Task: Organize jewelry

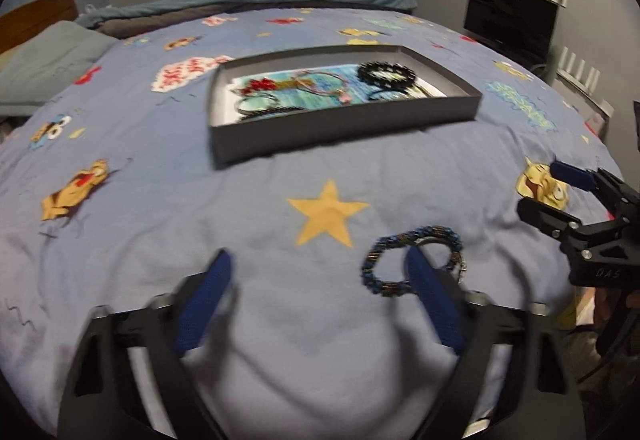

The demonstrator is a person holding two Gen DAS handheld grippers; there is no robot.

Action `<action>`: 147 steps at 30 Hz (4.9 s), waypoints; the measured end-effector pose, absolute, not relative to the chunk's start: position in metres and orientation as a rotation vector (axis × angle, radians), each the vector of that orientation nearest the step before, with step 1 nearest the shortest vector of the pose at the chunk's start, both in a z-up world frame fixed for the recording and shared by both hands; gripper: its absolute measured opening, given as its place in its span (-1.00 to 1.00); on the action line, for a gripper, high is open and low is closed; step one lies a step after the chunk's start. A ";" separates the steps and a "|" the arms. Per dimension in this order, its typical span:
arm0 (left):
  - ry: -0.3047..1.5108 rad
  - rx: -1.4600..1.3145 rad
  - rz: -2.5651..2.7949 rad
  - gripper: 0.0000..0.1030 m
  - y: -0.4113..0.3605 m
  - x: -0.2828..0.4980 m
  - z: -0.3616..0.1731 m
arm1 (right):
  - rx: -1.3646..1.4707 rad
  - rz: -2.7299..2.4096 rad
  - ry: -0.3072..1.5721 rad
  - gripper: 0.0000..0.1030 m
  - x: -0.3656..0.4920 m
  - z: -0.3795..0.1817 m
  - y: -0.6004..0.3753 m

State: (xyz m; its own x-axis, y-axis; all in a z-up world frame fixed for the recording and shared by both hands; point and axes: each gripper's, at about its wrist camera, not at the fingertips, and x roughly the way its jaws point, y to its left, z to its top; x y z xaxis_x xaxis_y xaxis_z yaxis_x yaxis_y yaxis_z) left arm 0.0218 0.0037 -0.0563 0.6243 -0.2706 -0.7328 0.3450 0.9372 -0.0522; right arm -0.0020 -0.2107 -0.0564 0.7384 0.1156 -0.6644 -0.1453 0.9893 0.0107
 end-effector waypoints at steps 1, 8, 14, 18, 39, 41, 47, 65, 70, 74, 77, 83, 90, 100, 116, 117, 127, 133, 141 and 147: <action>0.832 0.104 -0.365 0.18 0.000 0.022 -0.058 | -0.042 0.147 0.726 0.89 -0.002 -0.057 -0.210; 0.854 0.183 -0.418 -0.51 -0.019 0.020 -0.069 | -0.035 0.170 0.738 0.89 0.000 -0.062 -0.208; 0.849 0.273 -0.419 -0.65 -0.036 0.024 -0.078 | -0.040 0.205 0.745 0.89 -0.001 -0.066 -0.203; 0.839 0.287 -0.423 -0.79 -0.038 0.025 -0.079 | -0.055 0.225 0.747 0.89 -0.003 -0.067 -0.197; 0.780 0.104 -0.326 -0.85 0.022 0.035 -0.058 | -0.114 0.393 0.758 0.66 -0.008 -0.076 -0.136; 0.784 0.098 -0.333 -0.85 0.025 0.033 -0.060 | -0.126 0.400 0.756 0.57 -0.008 -0.077 -0.130; 0.789 0.094 -0.354 -0.85 0.027 0.030 -0.065 | -0.171 0.402 0.753 0.29 -0.008 -0.085 -0.115; 0.780 0.071 -0.376 -0.85 0.031 0.032 -0.060 | -0.125 0.327 0.698 -0.07 0.003 -0.071 -0.136; 0.755 0.089 -0.383 -0.85 0.027 0.034 -0.050 | -0.108 0.311 0.681 -0.07 0.012 -0.061 -0.143; 0.725 0.104 -0.400 -0.85 0.022 0.037 -0.037 | -0.093 0.298 0.663 -0.07 0.021 -0.051 -0.152; 0.700 0.122 -0.415 -0.85 0.017 0.041 -0.025 | -0.092 0.288 0.648 -0.07 0.029 -0.043 -0.158; 0.644 0.151 -0.448 -0.85 0.008 0.058 0.004 | -0.089 0.249 0.614 -0.07 0.056 -0.023 -0.173; 0.582 0.161 -0.478 -0.85 -0.010 0.095 0.036 | -0.082 0.207 0.621 -0.07 0.100 -0.012 -0.188; 0.656 0.113 -0.599 -0.85 -0.055 0.149 0.013 | -0.065 0.158 0.662 -0.07 0.135 -0.020 -0.204; 0.832 0.081 -0.465 -0.85 -0.037 0.197 -0.048 | -0.051 0.227 0.818 -0.07 0.182 -0.049 -0.180; 0.837 0.078 -0.458 -0.85 -0.036 0.199 -0.050 | -0.050 0.231 0.827 -0.07 0.183 -0.050 -0.178; 0.827 0.103 -0.429 -0.51 -0.036 0.198 -0.050 | -0.035 0.253 0.861 -0.07 0.189 -0.058 -0.173; 0.810 0.095 -0.415 -0.17 -0.032 0.191 -0.041 | -0.018 0.249 0.847 0.03 0.180 -0.051 -0.178; 0.786 0.062 -0.401 0.31 -0.018 0.172 -0.025 | -0.020 0.226 0.780 0.30 0.151 -0.026 -0.191; 0.771 0.064 -0.377 0.60 -0.012 0.150 -0.017 | -0.028 0.228 0.752 0.51 0.126 -0.011 -0.196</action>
State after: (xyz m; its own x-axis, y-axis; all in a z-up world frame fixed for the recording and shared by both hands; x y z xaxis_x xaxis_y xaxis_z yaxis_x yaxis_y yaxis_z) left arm 0.1504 -0.0116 -0.0166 0.6538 -0.3092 -0.6906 0.3558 0.9311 -0.0800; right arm 0.1263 -0.1955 -0.0108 0.7067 0.1951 -0.6801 -0.2149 0.9750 0.0564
